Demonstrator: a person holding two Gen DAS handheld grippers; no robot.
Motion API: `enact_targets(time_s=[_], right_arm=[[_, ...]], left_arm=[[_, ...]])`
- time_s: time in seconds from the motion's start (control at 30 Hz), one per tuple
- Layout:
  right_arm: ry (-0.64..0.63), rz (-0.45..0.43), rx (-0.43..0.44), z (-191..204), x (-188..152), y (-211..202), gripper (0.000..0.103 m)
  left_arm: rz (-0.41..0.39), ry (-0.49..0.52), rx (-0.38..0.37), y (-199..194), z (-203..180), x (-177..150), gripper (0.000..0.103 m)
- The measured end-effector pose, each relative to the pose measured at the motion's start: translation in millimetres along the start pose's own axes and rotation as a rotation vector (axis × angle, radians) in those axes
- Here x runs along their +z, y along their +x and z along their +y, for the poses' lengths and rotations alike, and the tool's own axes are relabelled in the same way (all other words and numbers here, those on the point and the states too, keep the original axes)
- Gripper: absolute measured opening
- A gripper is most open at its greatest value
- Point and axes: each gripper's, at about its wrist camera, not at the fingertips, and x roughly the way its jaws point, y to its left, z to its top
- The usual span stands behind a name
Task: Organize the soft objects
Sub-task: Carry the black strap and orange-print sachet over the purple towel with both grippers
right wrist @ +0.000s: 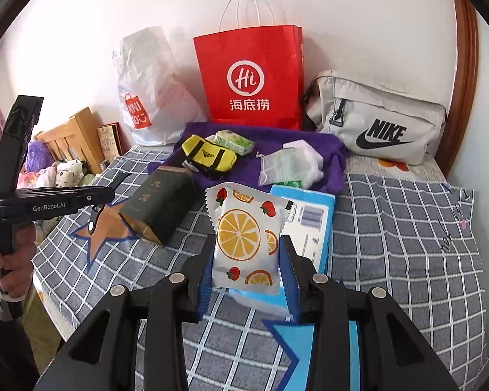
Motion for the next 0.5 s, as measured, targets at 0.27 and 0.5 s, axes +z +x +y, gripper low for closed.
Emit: enact_targets(time_s=[0.27, 0.5], right_arm=[[-0.001, -0.016, -0.002, -9, 27, 17, 0.037], [0.004, -0.022, 0.002, -14, 48, 36, 0.037]], left_arm=[[0.003, -0.019, 0.011, 16, 4, 22, 0.020], [0.009, -0.033, 0.021, 32, 8, 42, 0.020]])
